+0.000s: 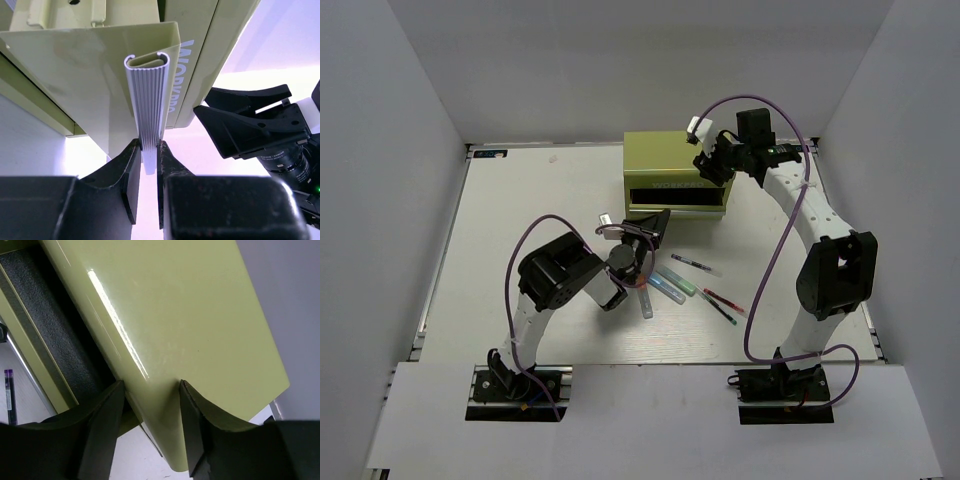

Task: Sort the stationery into containers
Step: Open the drawer in the storage box, then pick up the pen from the center of the board.

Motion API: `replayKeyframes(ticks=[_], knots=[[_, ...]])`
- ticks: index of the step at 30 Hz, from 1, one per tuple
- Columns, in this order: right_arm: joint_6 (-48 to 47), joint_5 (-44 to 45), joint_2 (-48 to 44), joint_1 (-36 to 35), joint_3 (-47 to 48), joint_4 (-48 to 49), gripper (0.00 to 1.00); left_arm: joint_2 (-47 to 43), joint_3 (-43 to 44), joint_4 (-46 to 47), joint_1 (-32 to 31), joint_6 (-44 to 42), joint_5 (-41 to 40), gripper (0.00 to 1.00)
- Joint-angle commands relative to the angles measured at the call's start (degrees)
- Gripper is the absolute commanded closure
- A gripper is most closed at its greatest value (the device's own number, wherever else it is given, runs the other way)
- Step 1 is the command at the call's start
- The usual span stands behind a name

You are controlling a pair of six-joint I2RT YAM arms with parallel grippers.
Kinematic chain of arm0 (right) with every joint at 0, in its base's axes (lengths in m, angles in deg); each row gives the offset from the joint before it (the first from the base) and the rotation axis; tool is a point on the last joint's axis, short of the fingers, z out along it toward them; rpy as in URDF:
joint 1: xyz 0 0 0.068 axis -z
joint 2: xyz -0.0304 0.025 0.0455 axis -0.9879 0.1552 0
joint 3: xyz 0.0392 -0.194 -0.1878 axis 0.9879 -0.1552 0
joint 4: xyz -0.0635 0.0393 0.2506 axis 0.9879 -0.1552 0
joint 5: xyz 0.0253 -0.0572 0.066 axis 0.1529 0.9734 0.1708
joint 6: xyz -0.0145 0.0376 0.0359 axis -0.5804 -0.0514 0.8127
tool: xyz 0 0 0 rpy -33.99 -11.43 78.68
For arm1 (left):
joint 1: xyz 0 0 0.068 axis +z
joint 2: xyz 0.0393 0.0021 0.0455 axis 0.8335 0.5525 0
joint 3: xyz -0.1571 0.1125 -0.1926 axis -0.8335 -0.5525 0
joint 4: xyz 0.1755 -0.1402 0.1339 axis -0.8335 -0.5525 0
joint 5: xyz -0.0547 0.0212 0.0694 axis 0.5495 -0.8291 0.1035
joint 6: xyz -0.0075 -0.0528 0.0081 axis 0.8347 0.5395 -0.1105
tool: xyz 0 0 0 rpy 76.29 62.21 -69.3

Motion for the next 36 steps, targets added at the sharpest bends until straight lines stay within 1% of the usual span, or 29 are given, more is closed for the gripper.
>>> replayKeyframes(ticks=[1,2,3,4,5,6,8,9,10,14,17,20,22,23,24,25,26,27,28,29,30,31,32,33,34,35,36], knots=[[1.9,2.8,2.2,0.3,-0.7,-3.9,0.44,-0.8,-4.5,9.9,-1.2,-1.8,-2.8,1.00],[1.9,2.6,2.0,0.3,-0.8,-3.9,0.38,-0.8,-4.5,8.8,-1.7,-1.8,-2.8,0.81],[1.6,2.1,1.8,0.3,-1.0,-3.9,0.34,-1.4,-4.5,8.3,-1.7,-1.8,-2.8,0.66],[1.5,1.9,1.3,0.4,-1.2,-3.9,0.31,-2.2,-4.5,7.7,-1.7,-1.8,-3.4,0.56],[1.5,0.9,0.7,0.3,-1.4,-4.1,0.25,-2.7,-4.5,6.4,-1.7,-1.8,-3.4,0.51],[1.3,0.5,0.4,0.3,-1.5,-4.2,0.20,-2.7,-4.5,5.8,-1.7,-1.8,-3.4,0.44],[1.2,-0.1,-0.6,0.3,-1.8,-4.2,0.18,-4.2,-4.5,5.3,-1.7,-1.8,-3.4,0.39],[1.3,-0.8,-1.0,0.4,-1.9,-4.4,0.17,-4.2,-4.5,5.3,-1.7,-1.8,-3.4,0.32],[1.3,-1.0,-1.4,0.6,-2.4,-4.2,0.17,-4.8,-4.5,5.3,-1.7,-1.8,-3.4,0.27],[1.5,-2.2,-5.0,0.4,-3.9,-3.5,0.17,-6.4,-5.1,3.1,-1.7,-1.8,-2.8,0.26],[1.6,-2.8,-6.9,0.6,-4.6,-5.1,0.17,-8.4,-5.8,3.1,-1.7,-2.8,-2.1,0.25],[1.5,-2.7,-9.4,0.6,-7.1,-4.1,0.17,-11.0,-7.8,3.1,-1.7,-2.8,-0.9,0.24],[1.1,-3.0,-12.6,0.6,-8.2,-4.3,0.17,-12.9,-9.9,1.0,-1.7,-2.8,1.3,0.24],[1.1,-3.0,-13.4,0.6,-10.2,-4.4,0.17,-15.8,-10.6,-0.6,-1.7,-2.8,2.9,0.24],[0.9,-3.0,-16.4,0.6,-11.0,-4.5,0.17,-17.6,-12.0,-5.9,-1.7,-2.8,3.9,0.24],[0.8,-3.3,-17.5,0.6,-11.8,-4.8,0.17,-19.9,-12.6,-9.7,-1.7,-2.8,4.9,0.24],[0.6,-3.6,-19.6,0.6,-13.3,-5.1,0.17,-22.5,-13.1,-13.9,-1.7,-2.8,7.2,0.24],[-1.0,-4.2,-22.0,0.6,-15.3,-5.5,0.17,-28.0,-14.2,-18.4,-1.7,-2.8,8.3,0.24],[-1.5,-6.7,-24.9,0.6,-17.8,-5.5,0.15,-30.8,-14.7,-26.7,-1.7,-3.8,9.5,0.24],[-1.8,-7.6,-26.3,0.6,-19.4,-4.9,0.12,-33.6,-15.3,-30.7,-1.7,-4.5,11.6,0.24],[-1.0,-8.5,-28.0,0.5,-23.0,-3.1,0.10,-36.4,-16.5,-35.0,-1.7,-4.5,12.5,0.24],[0.5,-11.0,-33.0,0.6,-26.9,-1.8,0.10,-42.3,-16.5,-44.9,-1.1,-5.7,14.6,0.24],[2.1,-11.9,-34.4,0.5,-28.9,-0.6,0.10,-45.3,-17.3,-49.4,-1.1,-6.9,14.7,0.24],[2.2,-14.1,-35.8,0.3,-33.7,-0.5,0.10,-48.4,-18.5,-53.4,-1.1,-8.2,14.7,0.24],[2.2,-16.8,-38.5,0.1,-35.0,-0.7,0.10,-54.4,-19.1,-60.8,-1.1,-9.0,14.7,0.24],[3.3,-18.1,-38.9,-0.1,-36.1,-2.0,0.13,-57.3,-19.1,-64.7,-1.1,-9.5,15.2,0.24],[3.7,-19.8,-39.7,-0.4,-39.2,-2.2,0.20,-59.9,-19.8,-67.7,-0.4,-10.7,15.2,0.24]])
